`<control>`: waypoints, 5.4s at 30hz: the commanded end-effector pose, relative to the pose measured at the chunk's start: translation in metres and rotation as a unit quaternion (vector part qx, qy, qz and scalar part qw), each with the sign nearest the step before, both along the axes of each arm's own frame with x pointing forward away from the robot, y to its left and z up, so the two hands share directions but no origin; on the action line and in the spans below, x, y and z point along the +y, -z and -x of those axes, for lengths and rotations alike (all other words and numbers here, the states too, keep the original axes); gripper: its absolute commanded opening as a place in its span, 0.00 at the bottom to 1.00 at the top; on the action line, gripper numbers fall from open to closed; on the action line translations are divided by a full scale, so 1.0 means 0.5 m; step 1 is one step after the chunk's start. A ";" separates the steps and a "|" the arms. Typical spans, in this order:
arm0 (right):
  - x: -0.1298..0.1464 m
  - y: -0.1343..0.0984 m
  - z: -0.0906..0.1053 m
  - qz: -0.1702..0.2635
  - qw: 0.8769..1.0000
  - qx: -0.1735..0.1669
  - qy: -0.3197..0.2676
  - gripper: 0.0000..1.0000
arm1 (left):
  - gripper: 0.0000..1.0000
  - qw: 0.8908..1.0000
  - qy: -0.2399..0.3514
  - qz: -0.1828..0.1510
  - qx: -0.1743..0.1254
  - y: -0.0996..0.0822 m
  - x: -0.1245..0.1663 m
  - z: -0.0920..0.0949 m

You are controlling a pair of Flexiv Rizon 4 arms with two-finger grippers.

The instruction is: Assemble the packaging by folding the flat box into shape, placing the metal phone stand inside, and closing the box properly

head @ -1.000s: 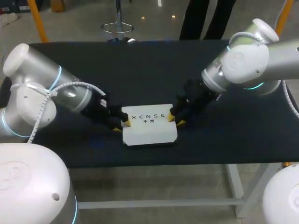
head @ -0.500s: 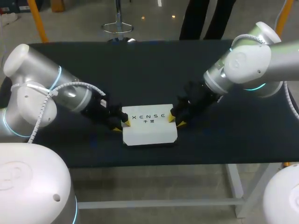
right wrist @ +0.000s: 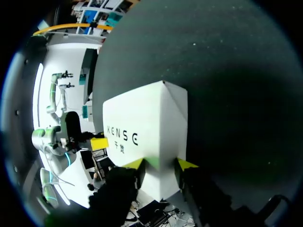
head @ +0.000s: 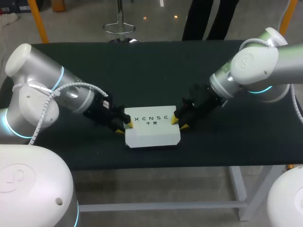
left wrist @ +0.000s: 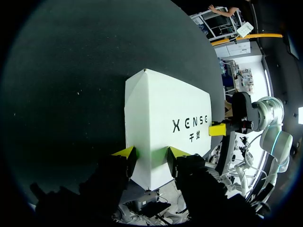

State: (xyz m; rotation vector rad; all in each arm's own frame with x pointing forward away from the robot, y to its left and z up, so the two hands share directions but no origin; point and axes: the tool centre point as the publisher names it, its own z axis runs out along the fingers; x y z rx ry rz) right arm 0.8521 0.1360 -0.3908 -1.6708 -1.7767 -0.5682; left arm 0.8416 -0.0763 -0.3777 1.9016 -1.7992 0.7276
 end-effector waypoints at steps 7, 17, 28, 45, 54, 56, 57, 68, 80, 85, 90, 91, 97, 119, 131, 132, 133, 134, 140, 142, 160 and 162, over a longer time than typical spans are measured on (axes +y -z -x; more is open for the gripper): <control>0.019 -0.013 -0.010 0.000 1.000 0.016 0.008 0.45 | 0.45 1.000 -0.005 -0.013 0.007 -0.012 -0.025 -0.007; 0.020 -0.024 -0.016 0.003 0.999 0.029 0.015 0.45 | 0.46 1.000 -0.005 -0.016 0.018 -0.017 -0.025 -0.010; 0.024 -0.023 -0.025 0.000 0.999 0.046 0.012 0.44 | 0.45 0.999 0.011 -0.007 0.033 -0.021 -0.030 -0.012; 0.031 -0.039 -0.031 -0.009 0.997 0.070 0.010 0.43 | 0.46 0.996 0.031 -0.005 0.079 -0.047 -0.042 -0.017; 0.032 -0.048 -0.033 -0.015 0.997 0.077 0.014 0.42 | 0.47 0.994 0.040 -0.001 0.101 -0.058 -0.043 -0.024; 0.033 -0.050 -0.034 -0.016 0.997 0.080 0.015 0.42 | 0.47 0.994 0.041 0.000 0.106 -0.059 -0.043 -0.026; 0.034 -0.051 -0.035 -0.017 0.996 0.081 0.016 0.42 | 0.47 0.993 0.042 0.001 0.108 -0.059 -0.043 -0.026; 0.039 -0.059 -0.044 -0.020 0.995 0.094 0.017 0.42 | 0.46 0.990 0.045 0.006 0.134 -0.064 -0.042 -0.035; 0.045 -0.062 -0.050 -0.025 0.993 0.111 0.014 0.42 | 0.46 0.985 0.055 0.009 0.161 -0.072 -0.041 -0.037; 0.045 -0.063 -0.051 -0.025 0.993 0.115 0.014 0.41 | 0.46 0.984 0.059 0.010 0.167 -0.076 -0.041 -0.038; 0.045 -0.064 -0.052 -0.026 0.992 0.120 0.014 0.41 | 0.46 0.982 0.063 0.009 0.177 -0.078 -0.044 -0.040; 0.045 -0.064 -0.052 -0.027 0.992 0.121 0.013 0.42 | 0.46 0.982 0.068 0.010 0.178 -0.078 -0.044 -0.040; 0.044 -0.066 -0.053 -0.028 0.992 0.124 0.011 0.41 | 0.46 0.981 0.070 0.011 0.182 -0.078 -0.043 -0.041; 0.034 -0.064 -0.056 -0.029 0.991 0.132 0.007 0.41 | 0.47 0.979 0.069 0.011 0.192 -0.076 -0.028 -0.043; 0.024 -0.065 -0.056 -0.024 0.991 0.134 0.010 0.42 | 0.47 0.979 0.066 0.010 0.194 -0.074 -0.023 -0.042; 0.022 -0.064 -0.056 -0.024 0.991 0.135 0.010 0.41 | 0.47 0.979 0.065 0.010 0.194 -0.074 -0.022 -0.042; 0.021 -0.064 -0.056 -0.024 0.991 0.135 0.010 0.42 | 0.47 0.979 0.065 0.010 0.195 -0.074 -0.021 -0.042; 0.021 -0.064 -0.056 -0.024 0.990 0.135 0.011 0.42 | 0.47 0.979 0.064 0.010 0.195 -0.074 -0.021 -0.042; 0.016 -0.064 -0.057 -0.024 0.990 0.137 0.011 0.42 | 0.47 0.978 0.061 0.008 0.198 -0.074 -0.019 -0.044; 0.015 -0.064 -0.058 -0.023 0.990 0.138 0.011 0.42 | 0.46 0.978 0.060 0.008 0.198 -0.075 -0.018 -0.045; 0.009 -0.069 -0.063 -0.021 0.989 0.144 0.008 0.42 | 0.46 0.977 0.056 0.008 0.205 -0.077 -0.010 -0.049; 0.008 -0.069 -0.063 -0.021 0.989 0.144 0.008 0.42 | 0.46 0.977 0.056 0.007 0.205 -0.078 -0.009 -0.049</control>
